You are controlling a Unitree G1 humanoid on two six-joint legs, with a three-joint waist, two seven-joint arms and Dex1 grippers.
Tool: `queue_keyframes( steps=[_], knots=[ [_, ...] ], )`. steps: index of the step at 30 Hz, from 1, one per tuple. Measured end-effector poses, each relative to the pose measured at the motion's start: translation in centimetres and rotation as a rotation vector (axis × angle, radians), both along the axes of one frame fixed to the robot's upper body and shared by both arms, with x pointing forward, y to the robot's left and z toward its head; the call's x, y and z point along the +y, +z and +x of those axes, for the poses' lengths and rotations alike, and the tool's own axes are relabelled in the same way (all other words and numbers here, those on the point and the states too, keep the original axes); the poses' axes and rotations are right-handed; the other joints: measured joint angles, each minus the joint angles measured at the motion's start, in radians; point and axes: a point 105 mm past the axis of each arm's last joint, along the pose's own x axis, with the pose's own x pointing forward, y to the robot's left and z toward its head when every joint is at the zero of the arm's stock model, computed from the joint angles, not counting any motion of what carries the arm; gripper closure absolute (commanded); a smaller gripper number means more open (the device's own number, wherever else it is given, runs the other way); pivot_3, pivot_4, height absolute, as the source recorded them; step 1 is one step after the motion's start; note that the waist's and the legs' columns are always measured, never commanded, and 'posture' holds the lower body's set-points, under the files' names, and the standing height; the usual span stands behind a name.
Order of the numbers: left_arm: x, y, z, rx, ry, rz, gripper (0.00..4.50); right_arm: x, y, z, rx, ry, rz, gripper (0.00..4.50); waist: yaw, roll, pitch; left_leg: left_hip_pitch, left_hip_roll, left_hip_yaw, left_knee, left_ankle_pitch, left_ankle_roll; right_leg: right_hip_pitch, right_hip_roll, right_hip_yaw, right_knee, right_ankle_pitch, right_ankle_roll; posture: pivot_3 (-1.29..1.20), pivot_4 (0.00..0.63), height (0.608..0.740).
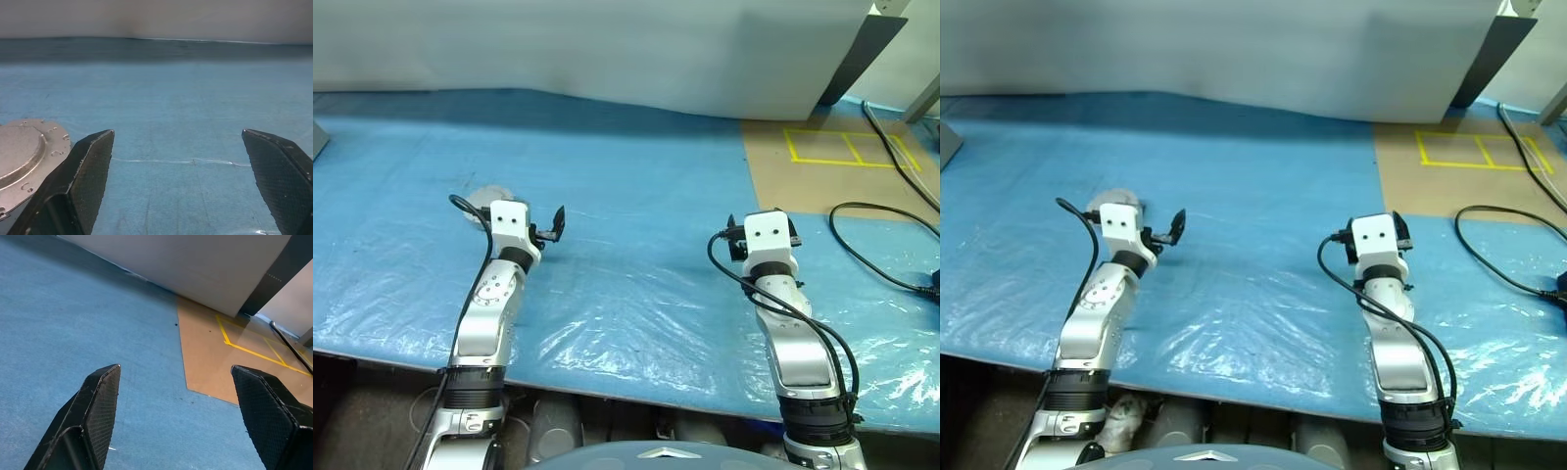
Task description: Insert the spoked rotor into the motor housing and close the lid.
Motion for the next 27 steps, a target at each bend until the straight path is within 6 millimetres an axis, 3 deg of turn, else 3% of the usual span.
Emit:
queue_keyframes(
  steps=[7, 19, 27],
  knots=[
    [-0.3, 0.3, 0.1, -0.012, -0.012, 0.005, 0.1, 0.4, 1.0, 0.7, -0.032, 0.011, 0.002, 0.68, 0.0, 0.0, 0.0, 0.0, 0.0, 0.0, 0.0, 0.0, 0.0, 0.0, 0.0, 0.001, 0.0, 0.0, 0.001, 0.0, 0.15, 0.74],
    [0.3, 1.9, 1.8, -0.056, 0.039, -0.015, 0.1, 2.5, 0.7, 1.4, -0.036, 0.062, 0.022, 0.68, 0.0, 0.0, 0.0, 0.0, 0.0, 0.0, 0.001, 0.0, 0.0, 0.0, 0.0, 0.001, 0.001, 0.0, 0.001, 0.0, 0.15, 0.74],
    [0.1, 1.1, 1.7, -0.024, 0.023, -0.013, 0.1, 2.6, 0.4, 1.3, -0.034, 0.043, 0.023, 0.68, 0.0, 0.0, 0.0, 0.0, 0.0, 0.0, 0.0, 0.0, 0.0, 0.0, 0.0, 0.001, 0.001, 0.001, 0.001, 0.0, 0.15, 0.74]
  ],
)
